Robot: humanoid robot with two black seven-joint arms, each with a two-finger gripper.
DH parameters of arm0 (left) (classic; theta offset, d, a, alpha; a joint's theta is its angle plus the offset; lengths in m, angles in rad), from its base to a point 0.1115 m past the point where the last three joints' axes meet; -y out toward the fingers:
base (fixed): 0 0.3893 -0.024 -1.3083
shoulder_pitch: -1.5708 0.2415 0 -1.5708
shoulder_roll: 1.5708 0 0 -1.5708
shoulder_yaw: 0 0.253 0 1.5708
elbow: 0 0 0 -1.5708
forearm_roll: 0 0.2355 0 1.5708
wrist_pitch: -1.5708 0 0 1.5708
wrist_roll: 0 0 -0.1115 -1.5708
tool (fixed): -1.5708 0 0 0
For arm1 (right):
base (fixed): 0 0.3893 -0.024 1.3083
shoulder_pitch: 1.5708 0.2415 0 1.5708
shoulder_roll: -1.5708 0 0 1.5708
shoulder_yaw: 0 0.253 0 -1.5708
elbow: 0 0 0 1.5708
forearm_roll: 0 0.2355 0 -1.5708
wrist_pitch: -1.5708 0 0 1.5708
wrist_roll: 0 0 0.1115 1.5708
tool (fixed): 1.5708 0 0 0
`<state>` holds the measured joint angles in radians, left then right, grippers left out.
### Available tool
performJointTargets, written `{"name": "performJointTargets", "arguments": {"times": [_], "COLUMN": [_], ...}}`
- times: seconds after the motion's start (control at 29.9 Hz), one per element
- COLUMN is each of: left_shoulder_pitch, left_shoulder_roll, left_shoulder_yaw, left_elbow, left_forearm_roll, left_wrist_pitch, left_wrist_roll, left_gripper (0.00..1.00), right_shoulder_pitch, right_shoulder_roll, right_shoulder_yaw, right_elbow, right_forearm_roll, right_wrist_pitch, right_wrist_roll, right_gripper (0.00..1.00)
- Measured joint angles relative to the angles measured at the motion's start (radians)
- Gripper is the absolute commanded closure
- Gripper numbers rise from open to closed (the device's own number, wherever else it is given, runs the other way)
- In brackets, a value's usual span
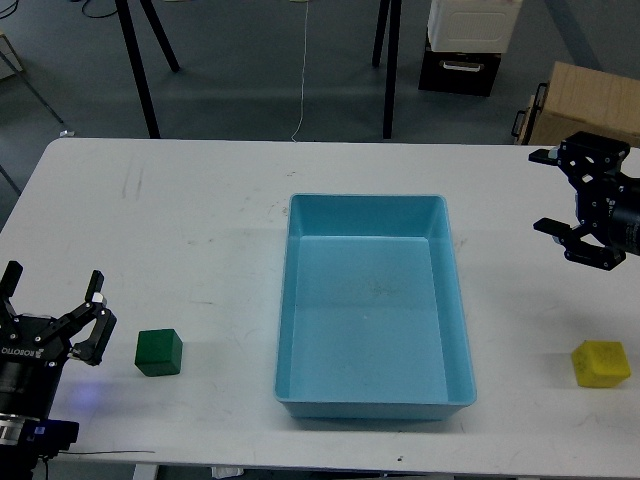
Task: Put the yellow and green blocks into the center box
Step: 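Move the right gripper over the yellow cube, then lower the right gripper and grasp the yellow cube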
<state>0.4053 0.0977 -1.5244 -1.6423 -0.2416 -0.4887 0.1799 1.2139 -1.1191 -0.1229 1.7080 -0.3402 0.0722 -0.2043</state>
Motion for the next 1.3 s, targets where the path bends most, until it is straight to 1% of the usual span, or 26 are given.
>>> {"name": "performJointTargets", "arguments": {"times": [0.07, 0.17, 0.27, 0.33, 0.67, 0.94, 1.1, 1.3], "left_shoulder_pitch": [0.000, 0.000, 0.000, 0.000, 0.000, -0.001, -0.001, -0.002], "left_shoulder_roll": [-0.001, -0.001, -0.001, -0.002, -0.027, -0.029, -0.029, -0.029], "left_shoulder_yaw": [0.001, 0.002, 0.004, 0.004, 0.006, 0.005, 0.005, 0.006], "left_elbow": [0.000, 0.000, 0.000, 0.000, 0.008, 0.011, 0.017, 0.021], "left_forearm_roll": [0.001, 0.001, 0.001, 0.001, 0.002, 0.004, 0.005, 0.005], "left_wrist_pitch": [0.000, 0.000, 0.000, 0.000, 0.000, 0.000, 0.000, 0.000], "left_wrist_roll": [0.001, 0.001, 0.001, 0.001, -0.003, -0.004, -0.004, -0.004], "left_gripper": [0.00, 0.00, 0.00, 0.00, 0.00, 0.00, 0.00, 0.00], "right_shoulder_pitch": [0.117, 0.235, 0.282, 0.283, 0.178, 0.156, 0.155, 0.149], "right_shoulder_roll": [0.020, 0.054, 0.082, 0.093, 0.103, 0.092, 0.059, -0.021], "right_shoulder_yaw": [-0.171, -0.368, -0.480, -0.516, -0.549, -0.549, -0.549, -0.549], "right_elbow": [0.001, 0.001, 0.001, 0.001, -0.027, -0.033, -0.033, -0.029], "right_forearm_roll": [-0.109, -0.248, -0.337, -0.376, -0.495, -0.506, -0.514, -0.579], "right_wrist_pitch": [0.003, 0.011, 0.023, 0.027, 0.031, 0.031, 0.031, 0.049], "right_wrist_roll": [-0.009, -0.024, -0.031, -0.032, -0.033, -0.033, -0.033, -0.033], "right_gripper": [0.00, 0.00, 0.00, 0.00, 0.00, 0.00, 0.00, 0.00]}}
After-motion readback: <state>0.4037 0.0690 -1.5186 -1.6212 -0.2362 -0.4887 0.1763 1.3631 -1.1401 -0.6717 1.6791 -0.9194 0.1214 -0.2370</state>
